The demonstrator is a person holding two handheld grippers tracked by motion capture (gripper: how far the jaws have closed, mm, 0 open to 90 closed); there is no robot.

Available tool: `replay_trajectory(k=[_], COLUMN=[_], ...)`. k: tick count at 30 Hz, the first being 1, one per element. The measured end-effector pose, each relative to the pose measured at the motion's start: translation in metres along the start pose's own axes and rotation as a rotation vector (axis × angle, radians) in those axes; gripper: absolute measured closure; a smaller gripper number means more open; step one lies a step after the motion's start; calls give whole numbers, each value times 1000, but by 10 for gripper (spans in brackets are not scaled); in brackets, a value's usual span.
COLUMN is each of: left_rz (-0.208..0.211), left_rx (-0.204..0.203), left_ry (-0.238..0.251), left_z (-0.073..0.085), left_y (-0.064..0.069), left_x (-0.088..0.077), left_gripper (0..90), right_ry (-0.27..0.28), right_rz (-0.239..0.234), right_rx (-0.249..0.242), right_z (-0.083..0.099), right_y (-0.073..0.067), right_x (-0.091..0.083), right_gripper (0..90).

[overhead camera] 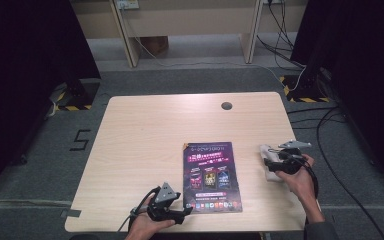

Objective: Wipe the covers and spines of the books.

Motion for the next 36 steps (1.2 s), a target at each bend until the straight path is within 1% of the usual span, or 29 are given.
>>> replay_trajectory(k=[3, 7, 9, 12, 14, 15, 17, 20, 22, 25, 26, 29, 32, 33, 35, 36], left_rz=[-20, -44, -56, -61, -66, -71, -75, -80, -81, -81, -74, -68, -68, -69, -60, -58], left_rx=[1, 12, 26, 24, 35, 48, 53, 65, 69, 86, 88, 84, 82, 74, 54, 50], left_ry=[0, -8, -19, -23, -34, -41, -39, -40, -40, -39, -42, -44, -54, -47, -43, -47], left_z=[-2, -5, -5, -4, -3, -2, -2, -1, -1, -1, -2, -2, -3, -4, -5, -6], left_y=[-5, -9, -11, -13, -13, -13, -12, -12, -11, -11, -10, -10, -11, -11, -11, -11], left_x=[3, 10, 13, 15, 17, 18, 19, 19, 20, 20, 21, 22, 23, 24, 27, 28], left_gripper=[314, 315, 314, 312, 309, 307, 296, 296, 298, 300, 304, 302, 289, 279, 273, 266], right_ry=[-22, -46, -57, -56, -63, -69, -78, -85, -83, -78, -74, -63, -29, -17, 9, 19], right_rz=[22, 22, 15, 13, 10, 7, 4, -15, -30, -43, -42, -39, -42, -44, -63, -69], right_rx=[-8, -5, -2, 0, 8, 7, 13, 18, 25, 25, 22, 2, -13, -20, -35, -48], right_z=[4, 9, 11, 12, 13, 14, 16, 18, 18, 18, 17, 15, 8, 4, -3, -6], right_y=[6, 8, 9, 11, 12, 12, 13, 13, 14, 15, 15, 15, 12, 10, 2, -2], right_x=[3, 7, 8, 9, 10, 11, 13, 15, 15, 14, 13, 12, 6, 4, 0, -1], right_gripper=[390, 425, 435, 445, 454, 457, 484, 542, 628, 751, 769, 789, 792, 793, 792, 792])
Point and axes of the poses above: each handheld gripper's, and its own axes: x roughly forward along the jaws, z roughly out of its underside, y roughly to its right, the point moved 6 cm from there along x, roughly forward along the jaws, and after that the axes turned 4 degrees about x, right-handed, at the moved point
